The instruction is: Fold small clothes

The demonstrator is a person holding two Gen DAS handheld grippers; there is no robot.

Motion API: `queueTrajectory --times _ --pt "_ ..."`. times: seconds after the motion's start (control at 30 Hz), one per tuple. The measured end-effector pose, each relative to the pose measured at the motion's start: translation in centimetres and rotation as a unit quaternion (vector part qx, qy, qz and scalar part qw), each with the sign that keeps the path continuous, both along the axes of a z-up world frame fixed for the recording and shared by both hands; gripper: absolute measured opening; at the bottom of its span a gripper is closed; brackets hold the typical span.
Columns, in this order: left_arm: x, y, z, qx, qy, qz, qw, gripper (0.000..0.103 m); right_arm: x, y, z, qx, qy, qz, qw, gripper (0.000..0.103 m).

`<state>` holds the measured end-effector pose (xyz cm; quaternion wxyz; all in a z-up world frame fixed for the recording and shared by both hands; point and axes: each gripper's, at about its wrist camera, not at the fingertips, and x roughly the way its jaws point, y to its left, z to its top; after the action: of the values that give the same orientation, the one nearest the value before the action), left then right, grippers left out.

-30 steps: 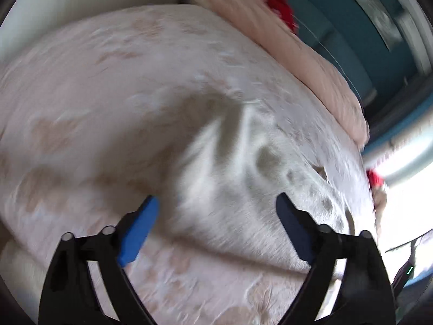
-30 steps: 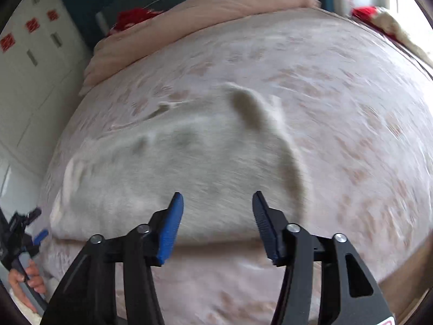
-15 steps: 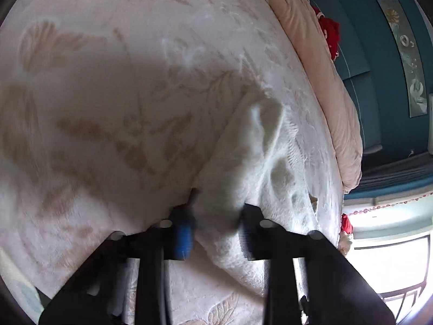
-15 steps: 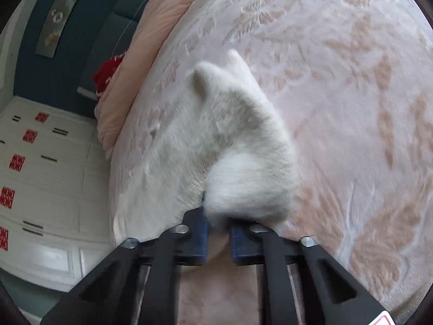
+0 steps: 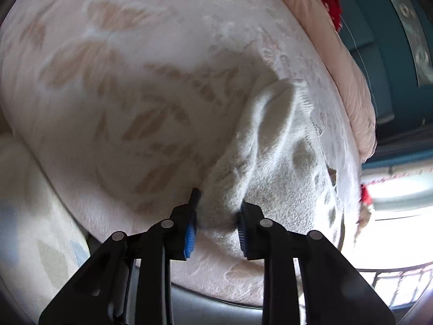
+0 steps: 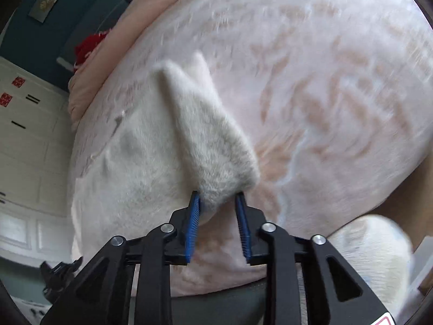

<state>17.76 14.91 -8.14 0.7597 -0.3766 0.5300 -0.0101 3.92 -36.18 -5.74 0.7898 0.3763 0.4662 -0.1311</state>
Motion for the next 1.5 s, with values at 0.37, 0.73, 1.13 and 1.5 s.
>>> queueTrajectory --times 0.37,0.73,1.13,1.5 --pt "1.2 -1.6 0.0 0.016 0.003 0.015 0.9998 0.061 13.6 13.9 8.0 -0.143 -0.064 0.260 0.953 0.002" --pt "2.1 -0.2 0.1 -0.040 -0.017 0.025 0.9988 0.022 23.3 20.5 -3.3 -0.082 0.052 0.316 0.944 0.000" --pt "2.4 -19.8 17.1 -0.001 -0.239 -0.229 0.9437 0.019 17.9 11.0 1.4 0.028 -0.055 0.220 0.974 0.006" --pt "-4.8 -31.9 8.4 0.057 -0.190 -0.346 0.9171 0.060 3.5 -2.7 4.0 -0.063 -0.032 0.118 0.991 0.031"
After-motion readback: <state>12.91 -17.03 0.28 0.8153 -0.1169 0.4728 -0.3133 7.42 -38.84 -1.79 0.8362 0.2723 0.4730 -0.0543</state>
